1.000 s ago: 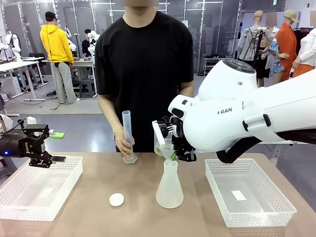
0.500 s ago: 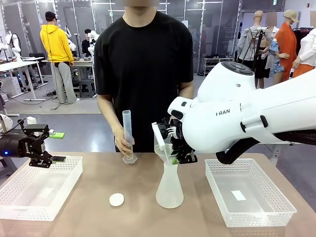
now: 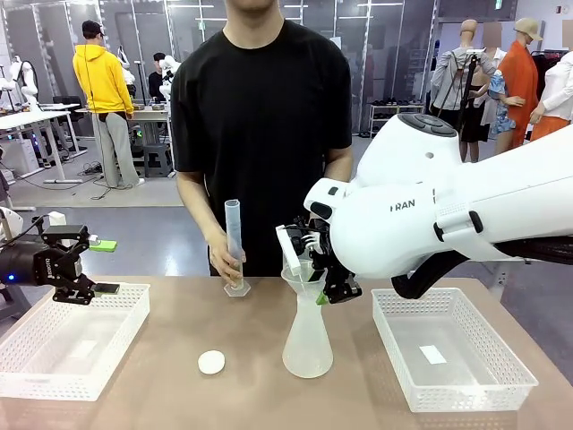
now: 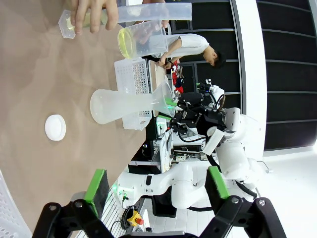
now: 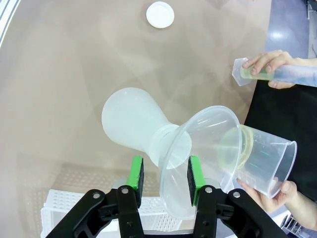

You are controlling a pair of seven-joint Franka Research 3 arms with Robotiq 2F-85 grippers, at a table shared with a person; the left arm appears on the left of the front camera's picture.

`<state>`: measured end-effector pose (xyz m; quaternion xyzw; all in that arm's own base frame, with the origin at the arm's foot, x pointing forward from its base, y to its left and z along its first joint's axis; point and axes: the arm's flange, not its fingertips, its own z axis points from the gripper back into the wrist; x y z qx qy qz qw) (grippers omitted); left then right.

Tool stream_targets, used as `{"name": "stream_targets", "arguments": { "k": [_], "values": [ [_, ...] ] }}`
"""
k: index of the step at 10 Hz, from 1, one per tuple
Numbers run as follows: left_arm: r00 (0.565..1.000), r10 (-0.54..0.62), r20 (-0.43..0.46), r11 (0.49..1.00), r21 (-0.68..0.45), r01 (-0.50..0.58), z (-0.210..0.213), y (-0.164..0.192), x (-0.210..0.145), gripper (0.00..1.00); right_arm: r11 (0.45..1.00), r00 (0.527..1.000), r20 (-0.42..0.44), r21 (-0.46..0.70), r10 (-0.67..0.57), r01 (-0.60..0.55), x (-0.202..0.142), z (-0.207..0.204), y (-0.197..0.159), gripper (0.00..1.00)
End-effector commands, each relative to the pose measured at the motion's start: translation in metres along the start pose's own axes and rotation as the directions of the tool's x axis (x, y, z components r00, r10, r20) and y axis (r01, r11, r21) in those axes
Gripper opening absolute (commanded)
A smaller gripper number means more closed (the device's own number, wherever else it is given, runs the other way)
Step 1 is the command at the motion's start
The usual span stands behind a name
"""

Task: Prepare the solutions needed for the experiment.
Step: Once the solution is in the Big flask , pick up the Plastic Funnel and place it back into the right Organizing basket.

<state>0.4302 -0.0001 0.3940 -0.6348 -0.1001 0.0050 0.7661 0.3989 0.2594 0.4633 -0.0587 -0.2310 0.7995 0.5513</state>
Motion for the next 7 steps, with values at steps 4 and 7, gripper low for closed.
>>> {"name": "stream_targets", "arguments": {
  "k": [4,7],
  "values": [
    [1.0,-0.017,0.012,0.999,-0.031,0.018,-0.0011,-0.0021,0.0015,1.0,1.0,1.0,0.011,-0.012,-0.005,0.005,0.0004,0.0014,-0.0005,0.46],
    [1.0,-0.017,0.012,0.999,-0.031,0.018,-0.0011,-0.0021,0.0015,1.0,1.0,1.0,0.001,-0.002,0.002,-0.002,0.0016,0.0001,0.0001,0.47]
  ]
}}
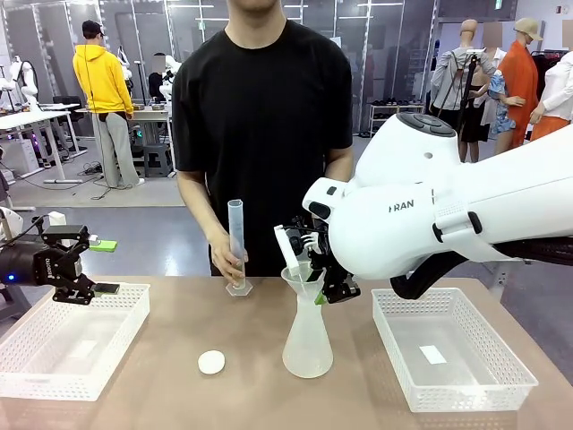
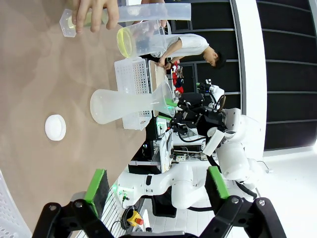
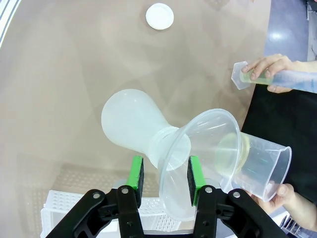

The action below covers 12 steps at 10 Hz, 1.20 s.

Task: Prepare the solutions needed for the experiment.
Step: Once the solution is in the Big flask , pick up the Plastic Funnel and place it back into the right Organizing basket.

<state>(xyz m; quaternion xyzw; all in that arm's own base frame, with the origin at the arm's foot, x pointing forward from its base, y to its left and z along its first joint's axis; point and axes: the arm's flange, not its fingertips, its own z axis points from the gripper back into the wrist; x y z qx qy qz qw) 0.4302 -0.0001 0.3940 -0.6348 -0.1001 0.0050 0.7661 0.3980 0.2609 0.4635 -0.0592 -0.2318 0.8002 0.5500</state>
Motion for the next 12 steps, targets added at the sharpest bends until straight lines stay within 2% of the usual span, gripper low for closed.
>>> {"name": "stream_targets", "arguments": {
  "k": [1,3,4,5,6,9,12],
  "values": [
    [1.0,-0.017,0.012,0.999,-0.031,0.018,-0.001,-0.002,0.001,1.0,0.999,0.999,-0.01,0.003,0.042,-0.042,0.02,0.0,0.008,0.47],
    [1.0,-0.017,0.012,0.999,-0.031,0.018,-0.001,-0.002,0.001,1.0,0.998,0.998,-0.026,-0.028,0.055,-0.056,0.029,0.007,0.01,0.47],
    [1.0,-0.017,0.012,0.999,-0.031,0.018,-0.001,-0.002,0.001,1.0,0.999,0.998,-0.037,-0.017,0.046,-0.046,0.029,0.01,0.008,0.53],
    [1.0,-0.017,0.012,0.999,-0.031,0.018,-0.001,-0.002,0.001,1.0,0.997,0.997,-0.055,-0.04,0.058,-0.06,0.028,0.014,0.008,0.67],
    [1.0,-0.017,0.012,0.999,-0.031,0.018,-0.001,-0.002,0.001,1.0,0.998,0.996,-0.075,-0.039,0.049,-0.052,0.027,0.019,0.006,0.73],
    [1.0,-0.017,0.012,0.999,-0.031,0.018,-0.001,-0.002,0.001,1.0,0.999,0.995,-0.097,-0.034,-0.03,0.027,0.014,0.05,0.0,0.73],
    [1.0,-0.017,0.012,0.999,-0.031,0.018,-0.001,-0.002,0.001,1.0,0.986,0.986,0.01,-0.035,-0.164,0.164,-0.022,0.094,-0.001,0.73]
  ]
}}
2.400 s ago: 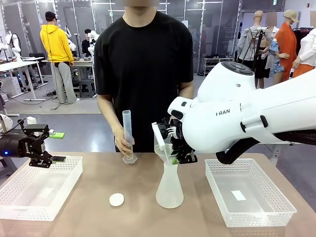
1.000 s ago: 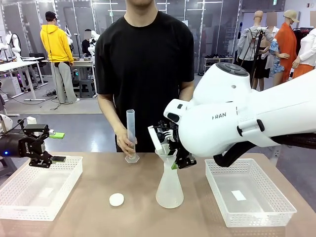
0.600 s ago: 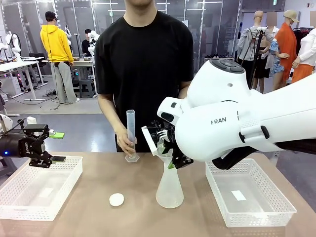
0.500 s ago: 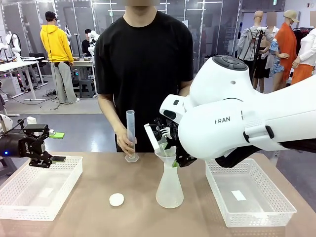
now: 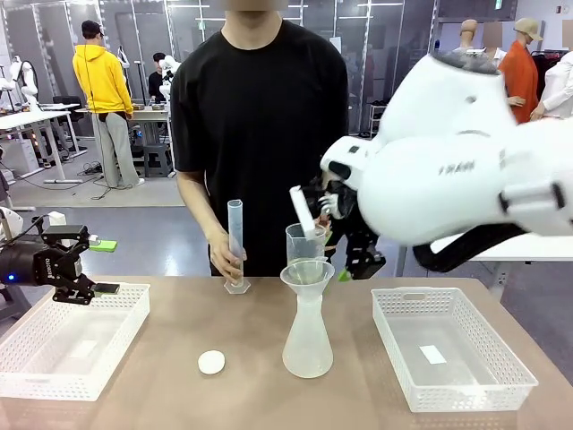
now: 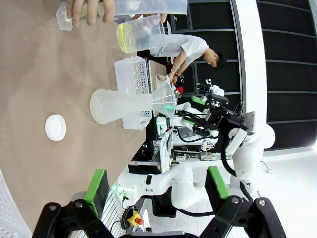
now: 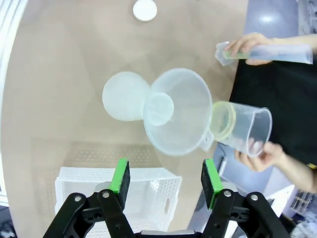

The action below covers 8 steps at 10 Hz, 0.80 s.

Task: Prepare the solutions needed for the experiment.
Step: Once the solution is in the Big flask , pick up the Plastic Funnel and place it back into the right Organizing basket.

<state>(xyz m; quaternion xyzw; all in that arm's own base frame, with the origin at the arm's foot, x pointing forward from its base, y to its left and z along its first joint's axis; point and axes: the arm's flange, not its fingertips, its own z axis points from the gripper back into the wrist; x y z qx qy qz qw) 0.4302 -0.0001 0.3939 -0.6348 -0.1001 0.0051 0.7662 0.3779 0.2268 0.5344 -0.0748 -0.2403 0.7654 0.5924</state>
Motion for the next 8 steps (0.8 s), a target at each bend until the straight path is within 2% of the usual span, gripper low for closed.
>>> {"name": "stream_targets", "arguments": {
  "k": [1,3,4,5,6,7,8],
  "values": [
    [1.0,-0.017,0.012,0.999,-0.031,0.018,-0.001,-0.002,0.001,1.0,0.99,0.986,0.093,0.034,-0.138,0.135,-0.027,0.024,0.002,0.73],
    [1.0,-0.017,0.012,0.999,-0.031,0.018,-0.001,-0.002,0.001,1.0,0.952,0.947,0.101,0.058,-0.306,0.301,-0.06,0.031,0.008,0.73],
    [1.0,-0.017,0.012,0.999,-0.031,0.018,-0.001,-0.002,0.001,1.0,0.913,0.903,0.131,0.069,-0.408,0.403,-0.071,0.033,0.013,0.73],
    [1.0,-0.017,0.012,0.999,-0.031,0.018,-0.001,-0.002,0.001,1.0,0.88,0.873,0.116,0.086,-0.474,0.467,-0.077,0.033,0.018,0.73],
    [1.0,-0.017,0.012,0.999,-0.031,0.018,-0.001,-0.002,0.001,1.0,0.863,0.86,0.087,0.11,-0.503,0.494,-0.081,0.032,0.024,0.73],
    [1.0,-0.017,0.012,0.999,-0.031,0.018,-0.001,-0.002,0.001,1.0,0.911,0.914,0.002,0.081,-0.405,0.404,-0.078,0.032,0.03,0.73],
    [1.0,-0.017,0.012,0.999,-0.031,0.018,-0.001,-0.002,0.001,1.0,0.895,0.891,0.097,0.095,-0.444,0.435,-0.089,0.032,0.014,0.73]
  ]
}}
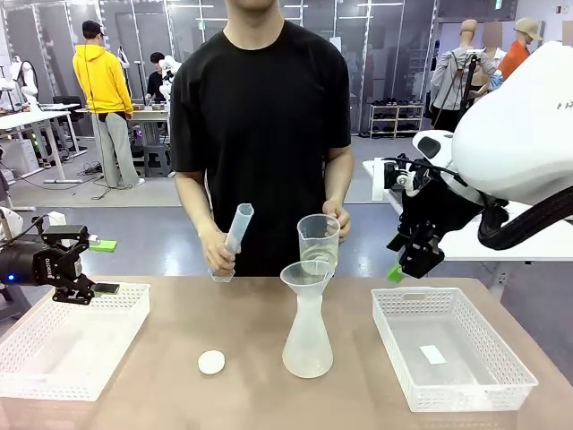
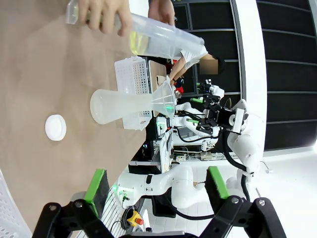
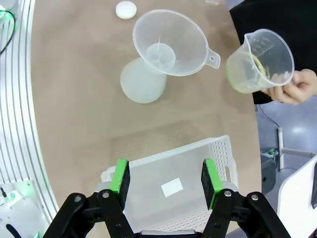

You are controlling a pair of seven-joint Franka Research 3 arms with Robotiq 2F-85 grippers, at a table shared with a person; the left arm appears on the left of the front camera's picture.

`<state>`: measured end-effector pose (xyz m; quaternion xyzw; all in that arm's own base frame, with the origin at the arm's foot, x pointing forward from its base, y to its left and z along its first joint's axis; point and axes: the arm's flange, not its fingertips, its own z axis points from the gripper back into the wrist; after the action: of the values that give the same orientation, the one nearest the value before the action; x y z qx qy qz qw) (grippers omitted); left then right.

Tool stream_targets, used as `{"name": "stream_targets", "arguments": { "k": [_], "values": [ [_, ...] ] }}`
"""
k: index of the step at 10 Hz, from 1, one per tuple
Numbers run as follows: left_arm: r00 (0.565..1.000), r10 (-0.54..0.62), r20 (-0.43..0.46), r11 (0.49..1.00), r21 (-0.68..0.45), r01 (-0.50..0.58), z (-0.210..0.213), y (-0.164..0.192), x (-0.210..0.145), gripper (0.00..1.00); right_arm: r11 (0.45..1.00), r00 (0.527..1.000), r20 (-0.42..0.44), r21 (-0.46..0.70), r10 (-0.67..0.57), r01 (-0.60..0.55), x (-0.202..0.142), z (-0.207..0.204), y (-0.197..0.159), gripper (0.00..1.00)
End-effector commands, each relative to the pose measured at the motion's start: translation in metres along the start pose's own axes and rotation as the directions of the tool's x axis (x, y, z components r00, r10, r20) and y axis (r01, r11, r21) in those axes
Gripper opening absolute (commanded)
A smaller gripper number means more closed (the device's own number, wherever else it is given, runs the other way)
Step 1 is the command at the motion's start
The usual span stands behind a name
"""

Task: Prepare the solutions needed for the experiment.
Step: Once the solution is in the Big flask , pick up the Plastic Funnel and place it back into the right Organizing basket.

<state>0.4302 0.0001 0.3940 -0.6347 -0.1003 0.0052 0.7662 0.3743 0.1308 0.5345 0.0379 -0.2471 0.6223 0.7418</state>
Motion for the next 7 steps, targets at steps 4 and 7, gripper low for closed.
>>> {"name": "stream_targets", "arguments": {
  "k": [4,7],
  "values": [
    [1.0,-0.017,0.011,0.999,-0.031,0.018,-0.001,-0.002,0.001,1.0,0.99,0.99,0.028,0.024,-0.139,0.138,-0.008,-0.003,-0.01,0.73],
    [1.0,-0.017,0.011,0.999,-0.031,0.018,-0.001,-0.002,0.001,1.0,0.852,0.833,0.181,0.129,-0.523,0.507,-0.059,-0.007,-0.015,0.73]
  ]
}}
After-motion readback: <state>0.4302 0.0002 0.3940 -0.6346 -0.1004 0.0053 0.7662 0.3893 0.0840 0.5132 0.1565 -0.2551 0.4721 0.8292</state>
